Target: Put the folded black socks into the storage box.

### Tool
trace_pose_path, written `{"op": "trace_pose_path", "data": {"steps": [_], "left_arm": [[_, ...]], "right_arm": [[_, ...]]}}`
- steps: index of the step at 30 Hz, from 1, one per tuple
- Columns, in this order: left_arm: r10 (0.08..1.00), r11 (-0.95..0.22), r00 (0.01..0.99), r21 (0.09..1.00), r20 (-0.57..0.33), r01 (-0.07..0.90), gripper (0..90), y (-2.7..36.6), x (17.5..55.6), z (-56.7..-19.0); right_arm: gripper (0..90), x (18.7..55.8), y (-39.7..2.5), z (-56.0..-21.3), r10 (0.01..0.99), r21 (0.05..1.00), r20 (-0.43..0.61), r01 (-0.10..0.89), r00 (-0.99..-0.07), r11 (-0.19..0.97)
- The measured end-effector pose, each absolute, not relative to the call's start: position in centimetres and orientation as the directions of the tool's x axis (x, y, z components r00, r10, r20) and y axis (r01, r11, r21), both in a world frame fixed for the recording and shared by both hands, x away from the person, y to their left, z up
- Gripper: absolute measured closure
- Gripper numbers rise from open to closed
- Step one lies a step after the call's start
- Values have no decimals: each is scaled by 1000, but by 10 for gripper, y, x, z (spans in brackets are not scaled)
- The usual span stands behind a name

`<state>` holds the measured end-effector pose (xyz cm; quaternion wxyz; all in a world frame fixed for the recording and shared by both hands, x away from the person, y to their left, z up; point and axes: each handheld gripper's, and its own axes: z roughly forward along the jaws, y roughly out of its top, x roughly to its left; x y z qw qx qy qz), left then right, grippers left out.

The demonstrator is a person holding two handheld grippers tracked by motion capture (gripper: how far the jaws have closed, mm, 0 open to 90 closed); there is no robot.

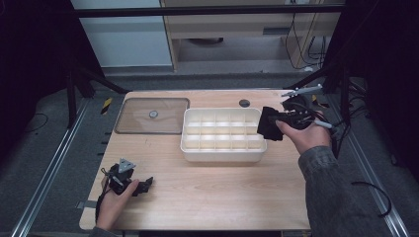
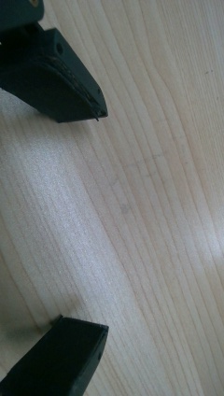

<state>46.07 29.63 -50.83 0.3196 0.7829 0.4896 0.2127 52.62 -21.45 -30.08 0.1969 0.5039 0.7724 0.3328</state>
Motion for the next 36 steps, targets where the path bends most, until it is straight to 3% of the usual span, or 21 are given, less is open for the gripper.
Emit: {"op": "trace_pose_path", "data": {"steps": [14,36], "left_arm": [[902,-316,431,708,18,632,0,296,460,-508],[901,-315,433,710,15,630,0,296,460,-509]], "right_arm": [[660,537,-210,-317,913,689,14,665,-408,287],[660,575,-181,-378,913,598,-25,726,-406,339]]}}
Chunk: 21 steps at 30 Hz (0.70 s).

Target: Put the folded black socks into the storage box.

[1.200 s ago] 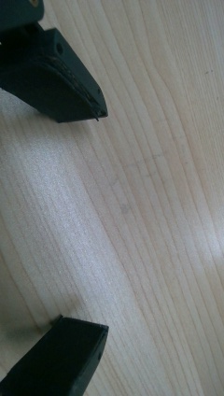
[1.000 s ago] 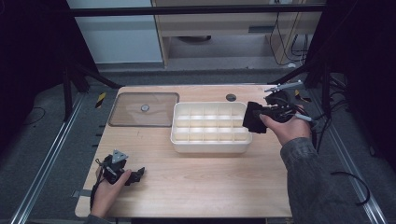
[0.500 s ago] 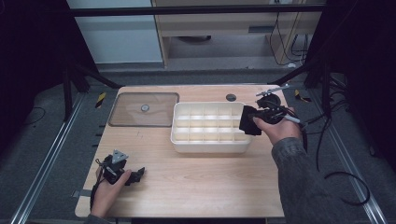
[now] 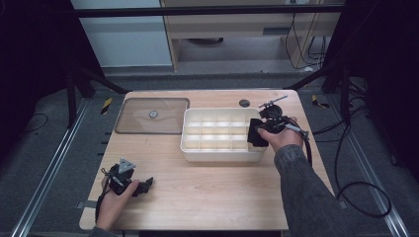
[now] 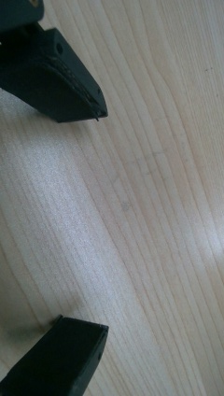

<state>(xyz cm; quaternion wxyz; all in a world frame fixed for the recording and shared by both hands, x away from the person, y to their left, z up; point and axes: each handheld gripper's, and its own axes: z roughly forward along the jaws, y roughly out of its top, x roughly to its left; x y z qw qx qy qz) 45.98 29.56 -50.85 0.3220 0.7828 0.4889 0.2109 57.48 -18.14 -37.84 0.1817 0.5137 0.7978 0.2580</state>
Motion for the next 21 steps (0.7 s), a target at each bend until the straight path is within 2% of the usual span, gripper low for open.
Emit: {"op": "trace_pose_path", "data": {"steps": [11,21], "left_arm": [[898,-323,439,708,21,628,0,296,460,-508],[899,-323,438,708,21,629,0,296,460,-508]], "right_arm": [[658,576,-179,-400,914,588,-24,733,-405,341],[658,573,-178,-404,912,594,-40,724,-409,351]]}}
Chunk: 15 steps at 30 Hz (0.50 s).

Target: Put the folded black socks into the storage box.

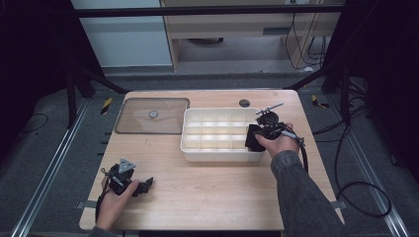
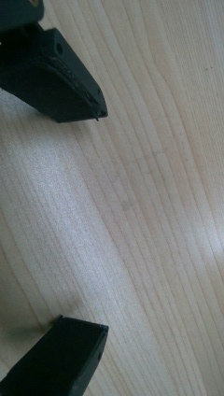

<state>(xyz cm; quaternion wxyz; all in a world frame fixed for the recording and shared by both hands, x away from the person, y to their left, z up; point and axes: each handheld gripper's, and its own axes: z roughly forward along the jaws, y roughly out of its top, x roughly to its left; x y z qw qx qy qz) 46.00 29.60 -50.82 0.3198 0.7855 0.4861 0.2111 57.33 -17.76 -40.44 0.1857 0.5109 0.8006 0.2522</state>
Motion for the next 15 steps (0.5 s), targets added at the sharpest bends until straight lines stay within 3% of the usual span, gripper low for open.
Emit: {"op": "trace_pose_path", "data": {"steps": [15], "left_arm": [[899,-322,439,707,18,630,0,295,460,-508]], "right_arm": [[660,569,-172,-417,909,582,-45,729,-414,361]]}}
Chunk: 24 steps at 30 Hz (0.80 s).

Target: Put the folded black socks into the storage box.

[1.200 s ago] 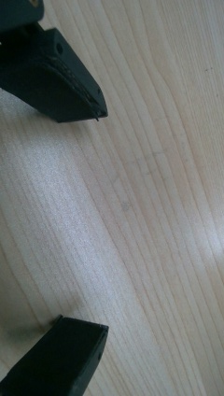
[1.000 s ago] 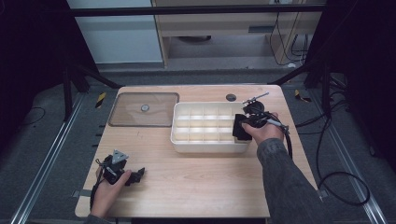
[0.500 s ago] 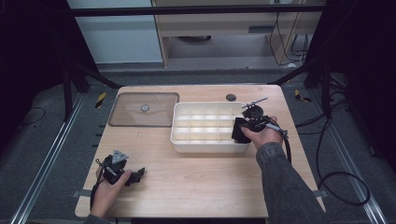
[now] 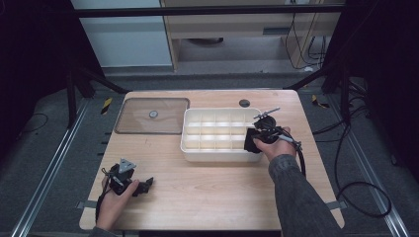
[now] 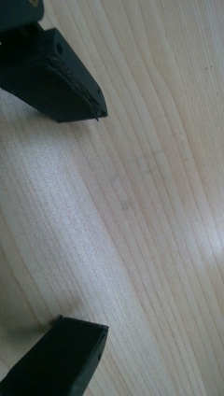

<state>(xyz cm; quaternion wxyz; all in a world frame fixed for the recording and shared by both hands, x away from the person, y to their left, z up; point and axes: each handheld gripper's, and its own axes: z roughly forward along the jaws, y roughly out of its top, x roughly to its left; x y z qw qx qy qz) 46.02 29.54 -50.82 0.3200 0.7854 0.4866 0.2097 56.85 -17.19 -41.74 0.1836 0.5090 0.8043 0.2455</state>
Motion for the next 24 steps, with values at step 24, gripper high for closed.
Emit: {"op": "trace_pose_path", "data": {"steps": [24], "left_arm": [[897,-325,441,707,21,628,0,295,461,-508]], "right_arm": [[668,557,-166,-432,907,580,-83,720,-413,382]]}}
